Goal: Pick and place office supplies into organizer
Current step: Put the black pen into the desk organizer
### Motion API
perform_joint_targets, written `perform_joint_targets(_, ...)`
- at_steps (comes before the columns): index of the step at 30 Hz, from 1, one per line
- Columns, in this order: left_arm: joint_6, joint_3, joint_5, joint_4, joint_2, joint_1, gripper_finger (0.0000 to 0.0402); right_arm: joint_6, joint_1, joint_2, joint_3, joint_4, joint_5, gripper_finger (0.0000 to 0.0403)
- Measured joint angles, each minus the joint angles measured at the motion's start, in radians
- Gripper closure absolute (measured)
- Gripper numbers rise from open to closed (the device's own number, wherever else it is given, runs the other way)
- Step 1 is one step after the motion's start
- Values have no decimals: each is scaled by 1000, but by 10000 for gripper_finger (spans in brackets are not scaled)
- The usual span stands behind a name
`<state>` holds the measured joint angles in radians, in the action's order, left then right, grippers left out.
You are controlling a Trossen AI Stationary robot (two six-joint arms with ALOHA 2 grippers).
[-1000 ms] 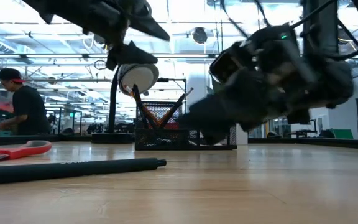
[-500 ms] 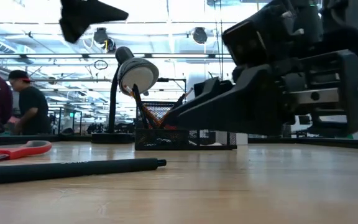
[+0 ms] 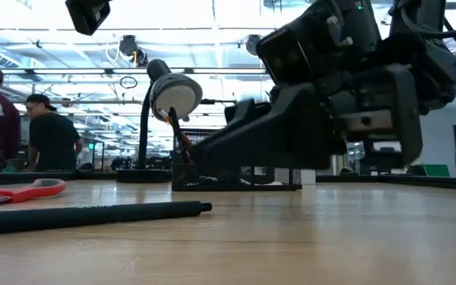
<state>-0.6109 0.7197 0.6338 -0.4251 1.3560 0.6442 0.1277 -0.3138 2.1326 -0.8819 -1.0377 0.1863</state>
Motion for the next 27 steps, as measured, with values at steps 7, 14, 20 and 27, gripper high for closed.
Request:
perform_joint_targets(7, 2, 0, 4, 8, 0, 13, 128, 11, -2, 22, -43, 47, 0, 287)
perform_joint_targets(14, 2, 0, 4, 7, 0, 13, 128, -11, 0, 99, -104, 49, 0, 287)
perform_joint_targets(20, 2, 0, 4, 6, 0, 19, 128, -20, 5, 102, -107, 86, 1, 287)
perform_joint_targets(27, 0, 0, 4, 10, 0, 19, 128, -23, 20, 101, -109, 139, 4, 288)
